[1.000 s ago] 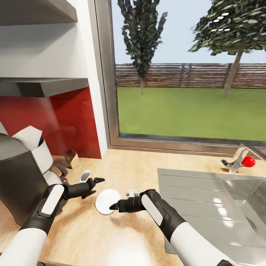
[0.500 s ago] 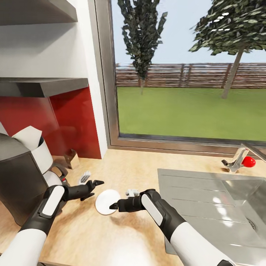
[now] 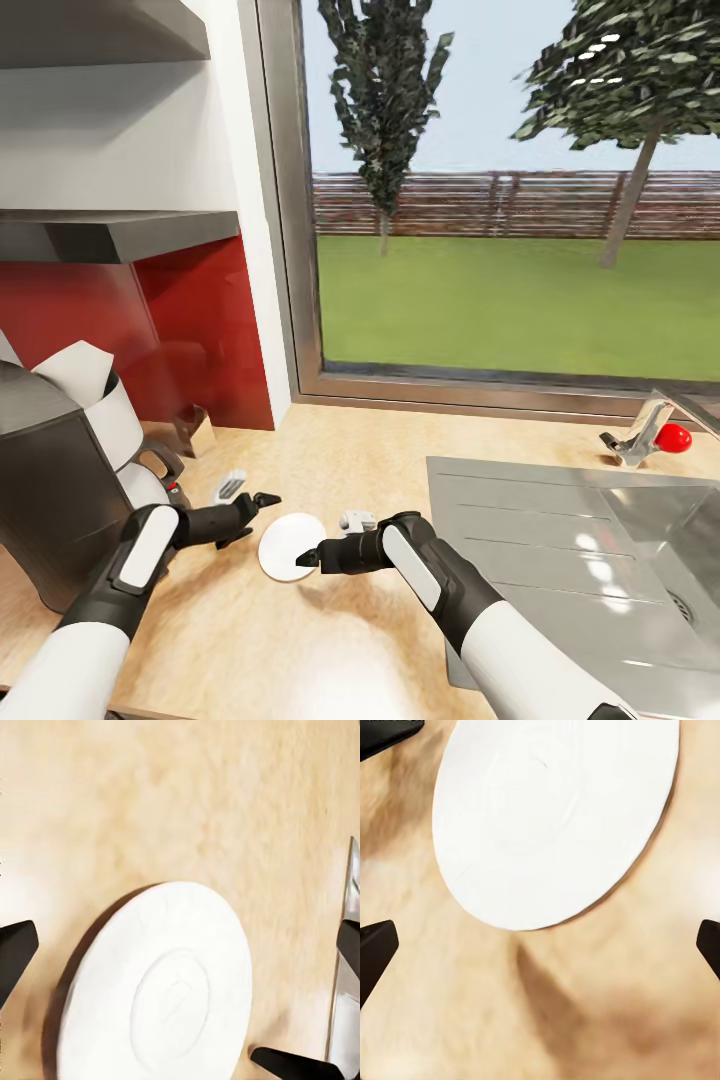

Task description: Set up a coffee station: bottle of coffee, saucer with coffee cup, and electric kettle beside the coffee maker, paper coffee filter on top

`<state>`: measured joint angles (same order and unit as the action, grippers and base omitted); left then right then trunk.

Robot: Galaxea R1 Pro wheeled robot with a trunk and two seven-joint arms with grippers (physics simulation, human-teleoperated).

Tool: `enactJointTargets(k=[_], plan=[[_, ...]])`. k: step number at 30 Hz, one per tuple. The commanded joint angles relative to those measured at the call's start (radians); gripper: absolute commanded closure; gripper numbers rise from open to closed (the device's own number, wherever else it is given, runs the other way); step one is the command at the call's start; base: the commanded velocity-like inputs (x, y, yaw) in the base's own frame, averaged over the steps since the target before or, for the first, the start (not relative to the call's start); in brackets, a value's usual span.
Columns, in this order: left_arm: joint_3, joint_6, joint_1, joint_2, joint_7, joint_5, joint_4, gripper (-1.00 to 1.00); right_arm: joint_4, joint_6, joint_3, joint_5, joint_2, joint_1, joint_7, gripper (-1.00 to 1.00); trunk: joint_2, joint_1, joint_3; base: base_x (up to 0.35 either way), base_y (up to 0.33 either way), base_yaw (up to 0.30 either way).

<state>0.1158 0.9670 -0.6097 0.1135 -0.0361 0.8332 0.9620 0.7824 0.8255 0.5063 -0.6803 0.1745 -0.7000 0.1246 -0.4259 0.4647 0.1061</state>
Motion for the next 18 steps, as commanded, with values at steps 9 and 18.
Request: enactJointTargets(k=[9, 18], plan=[[0.0, -0.013, -0.002, -0.007, -0.002, -0.003, -0.045, -1.0, 0.002, -0.003, 0.0, 0.007, 0.0, -0.001, 0.007, -1.0, -0.002, 0.001, 0.002, 0.0, 0.0, 0.0], [-0.001, -0.013, -0.002, -0.029, -0.002, -0.005, -0.047, -1.0, -0.001, -0.012, 0.0, 0.007, 0.0, -0.001, 0.012, -1.0, -0.002, 0.001, 0.002, 0.0, 0.0, 0.0]])
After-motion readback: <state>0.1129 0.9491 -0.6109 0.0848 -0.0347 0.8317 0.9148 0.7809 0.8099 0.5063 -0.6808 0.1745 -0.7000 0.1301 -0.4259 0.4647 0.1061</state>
